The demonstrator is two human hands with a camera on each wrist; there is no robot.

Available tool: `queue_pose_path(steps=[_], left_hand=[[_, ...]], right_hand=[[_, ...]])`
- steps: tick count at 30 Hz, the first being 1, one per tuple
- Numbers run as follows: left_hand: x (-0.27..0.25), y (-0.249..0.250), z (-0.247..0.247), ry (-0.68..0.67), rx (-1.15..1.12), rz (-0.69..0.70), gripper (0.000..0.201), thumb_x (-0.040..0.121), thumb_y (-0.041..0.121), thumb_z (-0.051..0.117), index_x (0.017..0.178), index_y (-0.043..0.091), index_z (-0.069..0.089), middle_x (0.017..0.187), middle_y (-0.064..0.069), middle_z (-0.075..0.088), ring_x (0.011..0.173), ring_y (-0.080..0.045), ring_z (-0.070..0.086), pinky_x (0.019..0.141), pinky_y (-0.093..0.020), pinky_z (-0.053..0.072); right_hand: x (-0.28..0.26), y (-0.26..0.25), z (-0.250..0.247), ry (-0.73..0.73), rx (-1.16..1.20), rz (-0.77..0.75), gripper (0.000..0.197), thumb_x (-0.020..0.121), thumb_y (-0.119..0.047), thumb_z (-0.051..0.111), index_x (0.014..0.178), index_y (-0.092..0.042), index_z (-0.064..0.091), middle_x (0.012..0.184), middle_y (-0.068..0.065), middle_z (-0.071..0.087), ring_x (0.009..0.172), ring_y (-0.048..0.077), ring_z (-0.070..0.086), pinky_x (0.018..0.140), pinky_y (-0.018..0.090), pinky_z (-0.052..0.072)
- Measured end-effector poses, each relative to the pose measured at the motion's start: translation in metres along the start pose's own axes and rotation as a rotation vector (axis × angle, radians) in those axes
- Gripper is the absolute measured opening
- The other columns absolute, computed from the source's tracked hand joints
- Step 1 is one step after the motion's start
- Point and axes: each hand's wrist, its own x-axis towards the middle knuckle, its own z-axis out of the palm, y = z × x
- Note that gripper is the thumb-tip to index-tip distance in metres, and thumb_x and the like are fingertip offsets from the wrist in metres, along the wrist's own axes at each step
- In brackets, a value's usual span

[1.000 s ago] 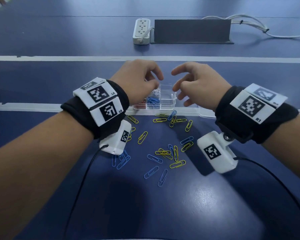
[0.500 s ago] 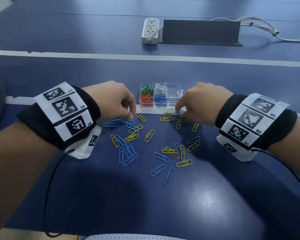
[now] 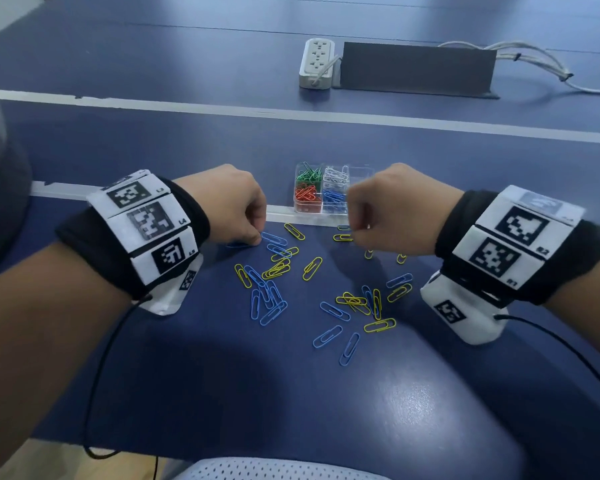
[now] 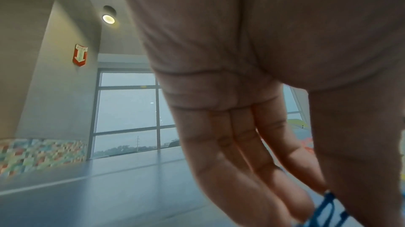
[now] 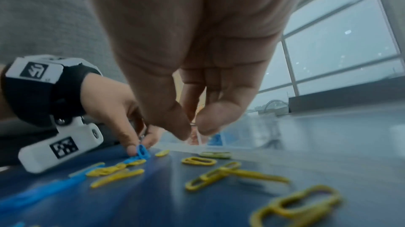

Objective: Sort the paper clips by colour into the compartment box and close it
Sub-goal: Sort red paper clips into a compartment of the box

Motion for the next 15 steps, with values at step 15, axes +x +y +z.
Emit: queue_pose_path(steps=[15], left_hand=[[-0.014, -0.008, -0.003, 0.002, -0.298, -0.04, 0.015, 0.082, 0.016, 0.053, 0.069, 0.024, 0.051, 0.063, 0.005, 0.065, 0.061, -0.012, 0.061, 0.068, -0.026, 0.047]], right_hand=[[0.043, -0.066, 0.017, 0.0, 0.026, -0.116, 0.013, 0.079, -0.026, 0.06, 0.087, -0.022, 0.069, 0.094, 0.004, 0.07, 0.092, 0.027, 0.063, 0.076, 0.026, 0.047]])
